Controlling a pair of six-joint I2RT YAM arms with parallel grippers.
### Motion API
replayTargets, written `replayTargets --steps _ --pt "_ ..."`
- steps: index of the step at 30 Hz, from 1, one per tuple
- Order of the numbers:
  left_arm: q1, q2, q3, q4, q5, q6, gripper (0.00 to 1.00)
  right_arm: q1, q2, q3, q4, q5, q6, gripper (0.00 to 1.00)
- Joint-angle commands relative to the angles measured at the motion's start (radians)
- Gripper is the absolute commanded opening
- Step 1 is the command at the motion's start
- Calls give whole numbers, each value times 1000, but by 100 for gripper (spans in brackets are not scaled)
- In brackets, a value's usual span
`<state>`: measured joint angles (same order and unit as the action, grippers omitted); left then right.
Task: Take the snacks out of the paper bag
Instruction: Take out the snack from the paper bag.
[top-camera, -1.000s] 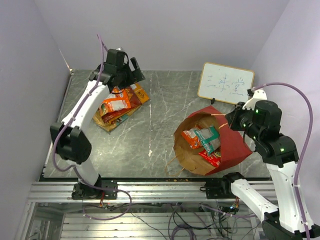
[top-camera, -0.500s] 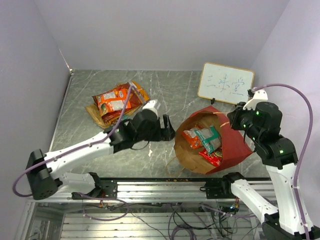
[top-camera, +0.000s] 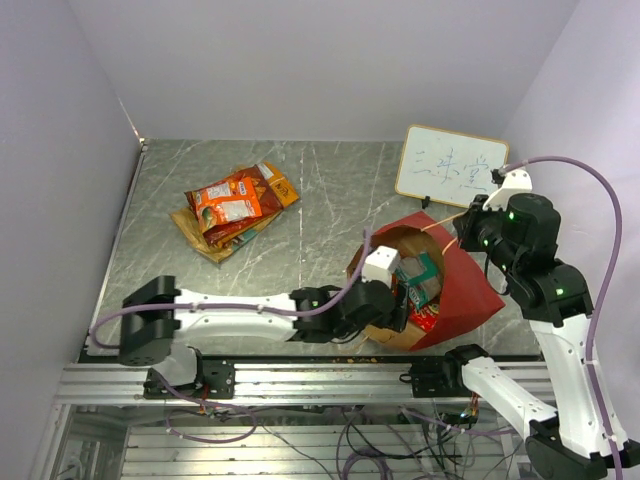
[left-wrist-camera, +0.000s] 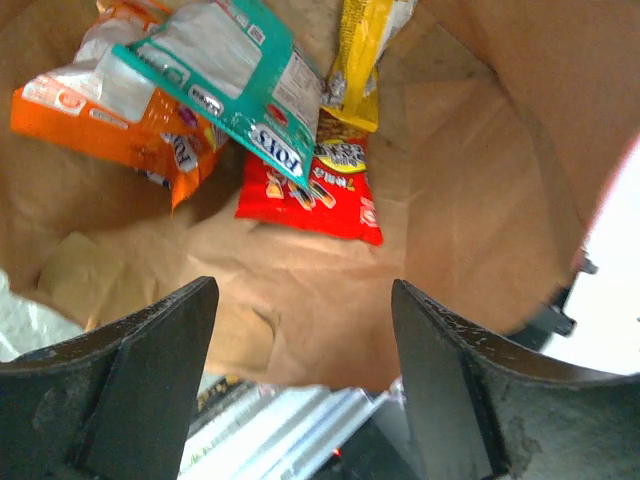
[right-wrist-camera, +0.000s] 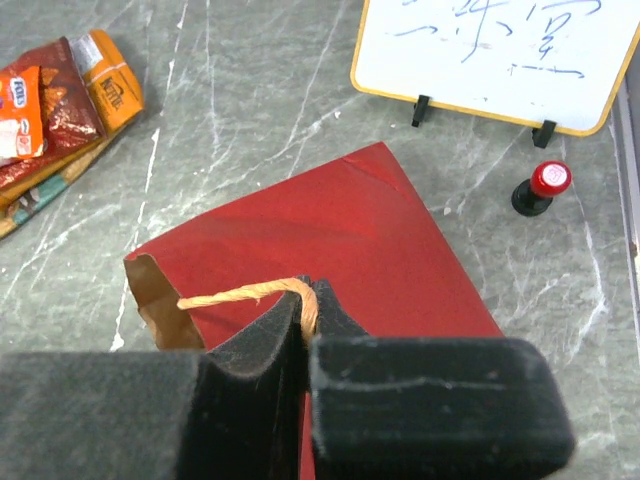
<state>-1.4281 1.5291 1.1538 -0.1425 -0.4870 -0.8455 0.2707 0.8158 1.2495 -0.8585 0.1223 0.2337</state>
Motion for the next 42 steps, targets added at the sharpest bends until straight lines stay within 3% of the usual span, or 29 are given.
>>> replayTargets --steps 1,4,9,15,33,36,38,42 --pt "44 109 109 132 31 125 77 5 -15 41 21 13 5 0" --pt "81 153 140 154 86 146 72 6 -20 35 24 21 32 0" --pt "100 160 122 214 87 151 73 5 -34 11 44 19 57 0" --pt "113 160 -14 416 129 160 73 5 8 18 66 45 64 0" --pt "171 320 -14 485 219 -140 71 5 77 -11 197 22 38 0" --pt "184 344 -6 498 232 -133 67 5 84 -7 194 31 33 0" --pt "187 376 29 489 249 -118 57 5 87 -4 192 33 33 0" --pt "194 429 90 464 278 -115 57 5 96 3 185 30 40 0"
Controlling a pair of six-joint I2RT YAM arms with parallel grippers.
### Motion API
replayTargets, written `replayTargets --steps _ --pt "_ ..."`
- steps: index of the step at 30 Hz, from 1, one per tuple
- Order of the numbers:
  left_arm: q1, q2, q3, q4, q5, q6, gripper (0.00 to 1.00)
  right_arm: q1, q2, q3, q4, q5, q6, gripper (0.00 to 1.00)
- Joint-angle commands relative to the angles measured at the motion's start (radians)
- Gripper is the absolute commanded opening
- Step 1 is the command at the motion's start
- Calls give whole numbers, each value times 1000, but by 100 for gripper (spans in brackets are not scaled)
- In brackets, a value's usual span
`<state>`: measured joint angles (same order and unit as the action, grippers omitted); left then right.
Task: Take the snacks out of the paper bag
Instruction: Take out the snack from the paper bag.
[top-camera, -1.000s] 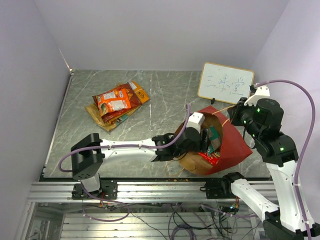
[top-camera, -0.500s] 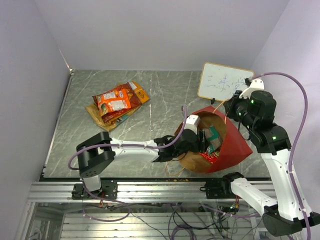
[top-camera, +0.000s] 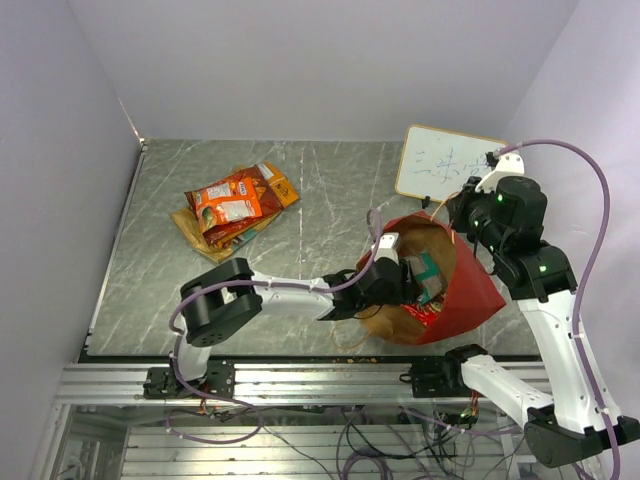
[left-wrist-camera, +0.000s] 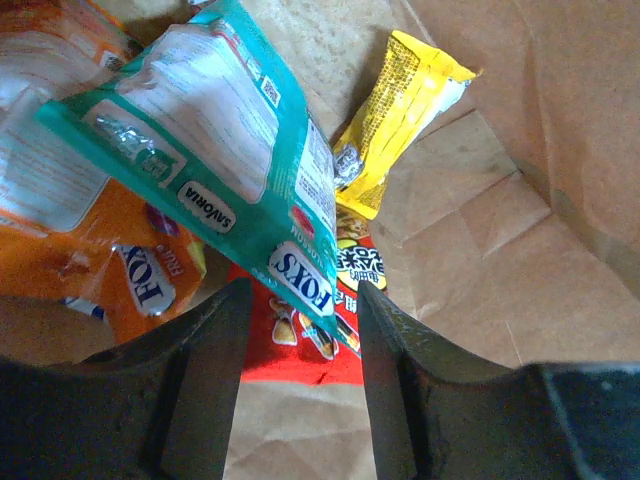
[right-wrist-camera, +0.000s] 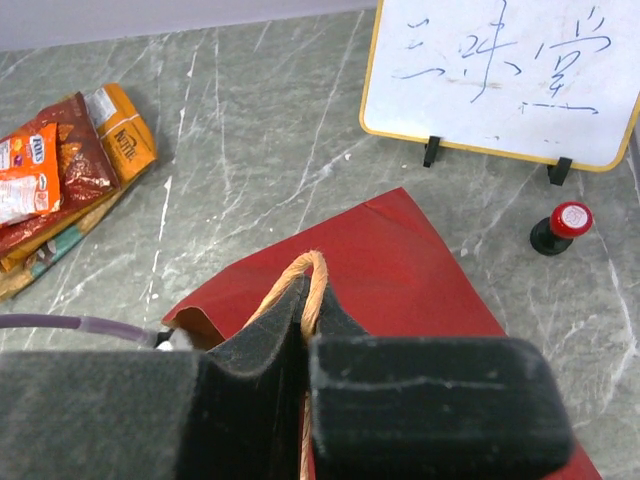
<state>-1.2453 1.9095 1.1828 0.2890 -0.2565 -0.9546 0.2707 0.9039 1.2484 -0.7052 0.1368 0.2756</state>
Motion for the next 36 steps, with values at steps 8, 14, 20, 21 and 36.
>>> replayTargets --steps 8,14,20,21,36 --pt "45 119 123 13 103 -31 52 6 17 5 22 12 -6 0" --pt "48 72 161 -67 94 48 20 5 -9 -14 32 18 -12 0" --pt "64 -91 125 -143 62 105 7 5 -62 -53 49 37 -10 0" --pt "64 -115 127 -161 62 110 7 5 -68 -54 48 41 -8 0" --pt "67 -436 153 -453 56 109 7 5 -93 -61 50 58 -43 0"
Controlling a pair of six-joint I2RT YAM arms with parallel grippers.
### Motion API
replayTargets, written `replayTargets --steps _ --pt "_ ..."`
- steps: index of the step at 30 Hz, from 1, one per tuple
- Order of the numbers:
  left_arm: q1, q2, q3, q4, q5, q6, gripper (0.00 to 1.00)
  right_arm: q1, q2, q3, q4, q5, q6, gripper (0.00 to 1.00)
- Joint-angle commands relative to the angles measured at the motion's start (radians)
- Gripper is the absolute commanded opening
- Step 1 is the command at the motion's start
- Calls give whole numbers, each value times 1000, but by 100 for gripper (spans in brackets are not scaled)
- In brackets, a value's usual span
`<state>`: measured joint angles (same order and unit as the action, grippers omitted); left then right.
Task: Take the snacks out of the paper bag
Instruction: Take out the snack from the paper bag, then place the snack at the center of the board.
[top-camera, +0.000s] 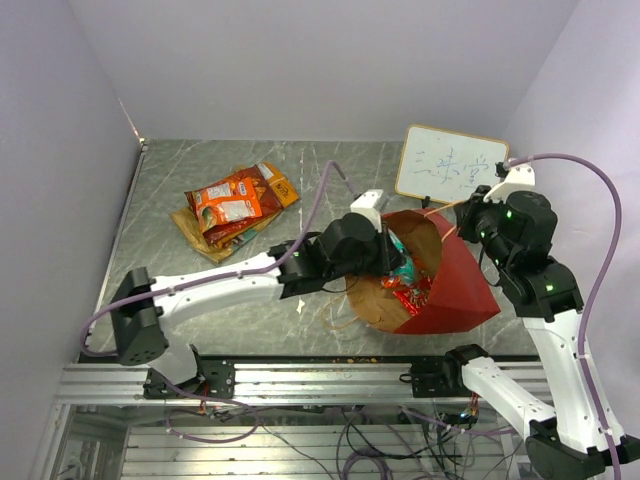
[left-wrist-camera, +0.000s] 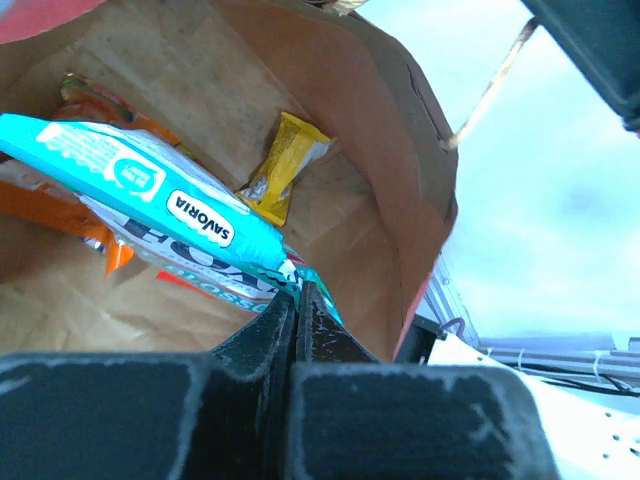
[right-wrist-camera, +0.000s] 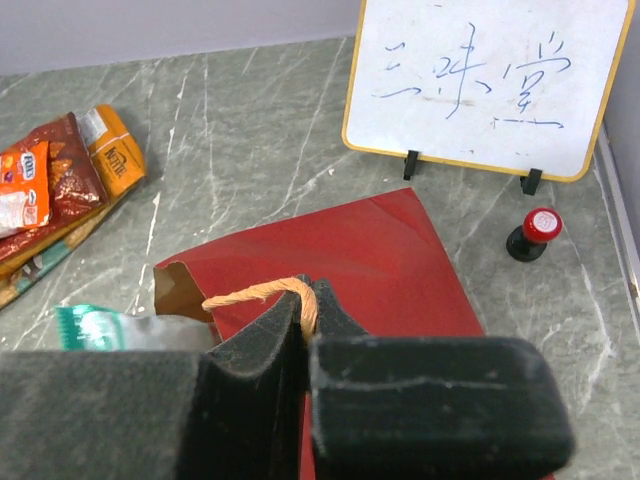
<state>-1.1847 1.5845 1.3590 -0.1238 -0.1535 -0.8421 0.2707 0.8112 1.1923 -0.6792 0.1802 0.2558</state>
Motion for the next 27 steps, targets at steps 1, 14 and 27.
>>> replayTargets --steps 1,14,27 --pt "7 -136 -21 -68 -69 -13 7 5 2 -4 25 11 -26 0" --pt "28 -394 81 -409 -296 12 7 34 18 7 16 -42 -8 0" --pt "544 -222 270 -713 0 51 7 38 11 -7 -1 -30 -23 0"
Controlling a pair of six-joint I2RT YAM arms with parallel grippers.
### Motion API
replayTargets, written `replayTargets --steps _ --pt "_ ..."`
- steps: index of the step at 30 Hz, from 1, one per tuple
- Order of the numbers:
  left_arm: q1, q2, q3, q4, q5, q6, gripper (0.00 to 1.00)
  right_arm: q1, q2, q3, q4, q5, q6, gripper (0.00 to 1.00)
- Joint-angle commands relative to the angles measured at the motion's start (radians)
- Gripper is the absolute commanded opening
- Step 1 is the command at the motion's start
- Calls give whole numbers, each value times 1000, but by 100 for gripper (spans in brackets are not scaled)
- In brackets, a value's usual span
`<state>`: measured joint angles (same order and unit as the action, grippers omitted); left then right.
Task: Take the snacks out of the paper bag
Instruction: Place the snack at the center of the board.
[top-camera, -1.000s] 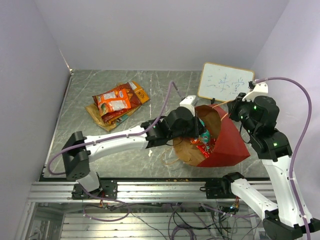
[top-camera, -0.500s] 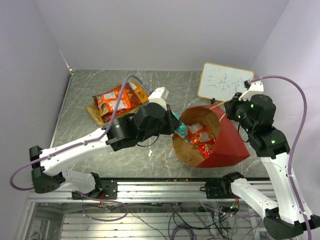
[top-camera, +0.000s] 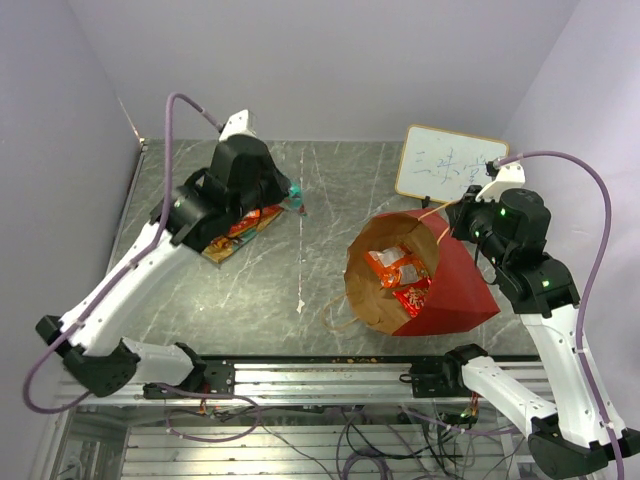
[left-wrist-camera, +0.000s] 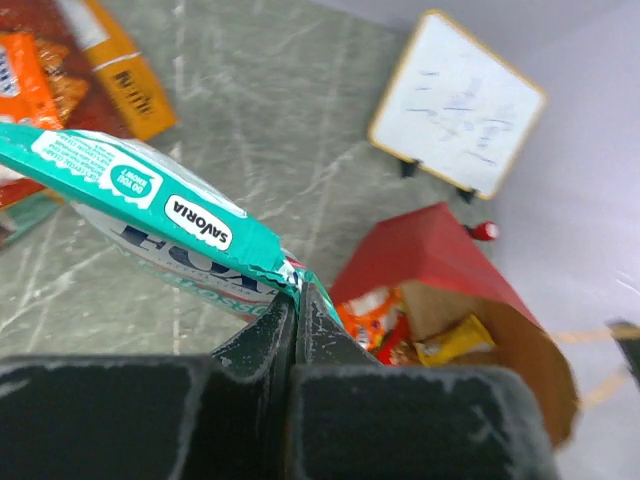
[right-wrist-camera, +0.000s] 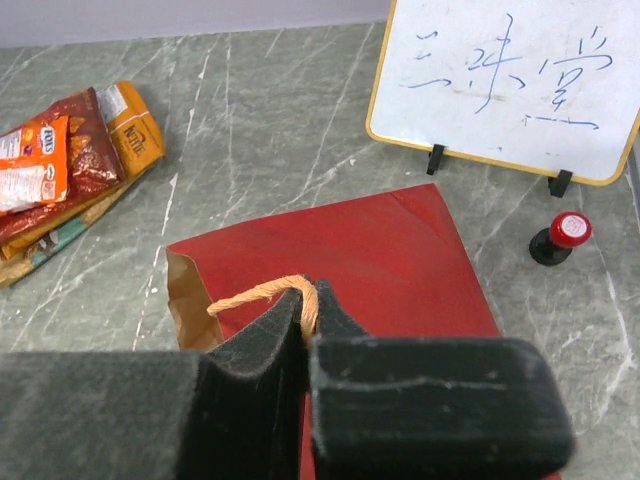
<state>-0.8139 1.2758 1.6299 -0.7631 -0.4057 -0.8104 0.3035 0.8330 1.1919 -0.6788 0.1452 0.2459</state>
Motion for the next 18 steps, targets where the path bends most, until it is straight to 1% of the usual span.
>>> replayTargets --steps 1,5,8,11,15,18 --pt "224 115 -11 -63 325 24 7 5 -12 -4 -8 9 -12 0" --pt "394 212 -13 2 513 58 7 5 -36 -5 -19 9 9 0" --pt "480 288 36 48 554 88 7 5 -55 -20 -15 -3 29 0" --pt "533 383 116 79 604 125 7 6 -59 -8 -30 21 44 0" --pt "582 521 280 50 638 192 7 5 -51 24 -55 46 27 0" --pt "637 597 324 80 717 224 7 5 -51 37 -74 67 7 0"
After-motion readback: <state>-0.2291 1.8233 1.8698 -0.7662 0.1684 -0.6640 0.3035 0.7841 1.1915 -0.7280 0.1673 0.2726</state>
